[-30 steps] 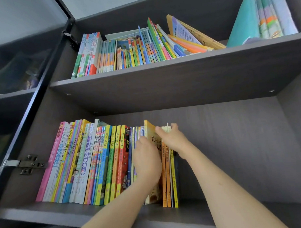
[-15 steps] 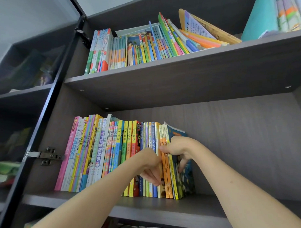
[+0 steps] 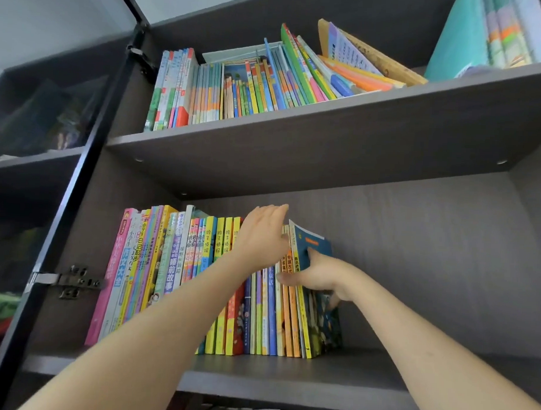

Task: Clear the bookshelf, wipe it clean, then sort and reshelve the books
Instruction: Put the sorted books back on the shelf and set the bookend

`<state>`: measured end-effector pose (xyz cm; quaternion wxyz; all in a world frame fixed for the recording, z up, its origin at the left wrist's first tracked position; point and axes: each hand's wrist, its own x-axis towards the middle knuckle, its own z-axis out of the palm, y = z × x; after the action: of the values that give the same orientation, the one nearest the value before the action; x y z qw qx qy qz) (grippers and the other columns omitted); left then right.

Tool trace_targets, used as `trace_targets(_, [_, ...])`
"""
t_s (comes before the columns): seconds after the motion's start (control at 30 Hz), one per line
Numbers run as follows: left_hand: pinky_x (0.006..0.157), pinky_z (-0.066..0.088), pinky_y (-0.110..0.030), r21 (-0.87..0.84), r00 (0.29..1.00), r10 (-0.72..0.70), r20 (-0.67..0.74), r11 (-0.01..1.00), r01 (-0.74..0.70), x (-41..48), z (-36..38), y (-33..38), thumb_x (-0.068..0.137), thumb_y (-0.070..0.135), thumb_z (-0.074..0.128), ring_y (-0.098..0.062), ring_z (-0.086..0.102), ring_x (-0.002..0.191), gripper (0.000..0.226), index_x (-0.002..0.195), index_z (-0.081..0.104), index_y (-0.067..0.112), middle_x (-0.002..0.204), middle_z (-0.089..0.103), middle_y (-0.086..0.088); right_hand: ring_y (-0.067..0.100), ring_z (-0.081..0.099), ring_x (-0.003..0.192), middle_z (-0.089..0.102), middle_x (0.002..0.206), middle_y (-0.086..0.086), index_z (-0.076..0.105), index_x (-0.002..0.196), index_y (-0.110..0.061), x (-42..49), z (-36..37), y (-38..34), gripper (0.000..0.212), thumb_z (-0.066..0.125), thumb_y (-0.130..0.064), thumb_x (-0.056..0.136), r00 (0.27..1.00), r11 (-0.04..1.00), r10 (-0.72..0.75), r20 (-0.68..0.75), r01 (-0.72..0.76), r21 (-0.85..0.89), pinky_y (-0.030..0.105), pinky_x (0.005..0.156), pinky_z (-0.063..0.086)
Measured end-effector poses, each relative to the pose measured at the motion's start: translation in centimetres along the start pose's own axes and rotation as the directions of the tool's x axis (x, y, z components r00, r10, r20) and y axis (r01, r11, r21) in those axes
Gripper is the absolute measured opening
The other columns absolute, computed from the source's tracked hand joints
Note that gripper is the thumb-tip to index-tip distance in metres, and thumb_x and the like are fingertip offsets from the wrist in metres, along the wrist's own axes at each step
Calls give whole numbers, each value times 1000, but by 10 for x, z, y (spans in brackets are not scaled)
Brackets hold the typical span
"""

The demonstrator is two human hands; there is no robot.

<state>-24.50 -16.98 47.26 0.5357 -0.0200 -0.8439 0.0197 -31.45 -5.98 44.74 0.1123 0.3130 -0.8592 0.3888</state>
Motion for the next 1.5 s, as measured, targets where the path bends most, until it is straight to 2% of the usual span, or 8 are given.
trace_targets(0.3, [118,20,-46,-194,993,-21,119,980,43,26,5,-8,97,17,45,-16,54,120,37,133,51,20,128,61,-1,39,31,138,32,153,12,24,150,-18,-6,-17,-2,96,73,-52,75,999,987,40,34,-45,157,59,103,38])
trace_targets(0.47, [81,47,-28,-235,997,-72,-24,970,64,30,11,-3,98,33,49,-11,60,97,16,105,59,22,105,64,5,37,37,135,36,150,14,27,149,-14,-4,-14,2,79,64,-46,87,998,982,52,-27,-46,185,56,98,44])
trace_targets(0.63, [85,49,-28,-242,971,-86,-221,970,31,33,15,5,92,16,58,-10,63,94,12,101,63,22,97,67,6,40,36,135,35,151,12,24,151,-21,-4,-17,2,78,63,-44,88,998,975,47,-32,-39,218,59,94,46])
trace_targets(0.83, [71,38,-18,-540,708,-438,-554,836,95,30,-41,13,92,7,53,-10,55,89,17,108,57,11,99,58,2,35,36,135,32,153,7,15,152,-19,0,-17,7,95,59,-64,81,996,952,-42,-83,66,300,58,95,46])
trace_targets(0.97, [51,43,-15,-534,804,-452,-387,820,204,5,-52,8,92,6,56,-8,56,76,37,125,40,13,101,52,0,26,46,129,43,147,3,17,151,-18,1,-3,9,101,54,-72,74,965,973,-167,-203,195,125,47,101,44])
trace_targets(1.1, [43,43,-14,-629,889,-453,-63,710,317,-39,-24,-1,86,10,68,-11,63,79,40,117,43,16,104,61,0,29,42,132,39,149,10,11,153,-14,-1,0,7,76,37,-56,96,949,983,-169,-267,183,29,43,106,40])
trace_targets(1.3, [47,42,-13,-526,739,-427,-521,842,116,-71,-81,-33,94,10,52,0,58,69,9,103,52,13,105,65,4,26,51,124,48,142,8,14,152,-12,-1,7,5,77,41,-56,95,942,982,-189,-278,178,-62,40,100,45])
trace_targets(1.5, [45,45,-9,-534,730,-410,-547,843,73,-79,-96,-39,94,11,54,1,61,72,11,102,50,17,106,63,7,27,55,117,54,132,10,14,150,-10,-3,18,-1,75,40,-56,96,919,974,-201,-340,152,-165,36,90,48])
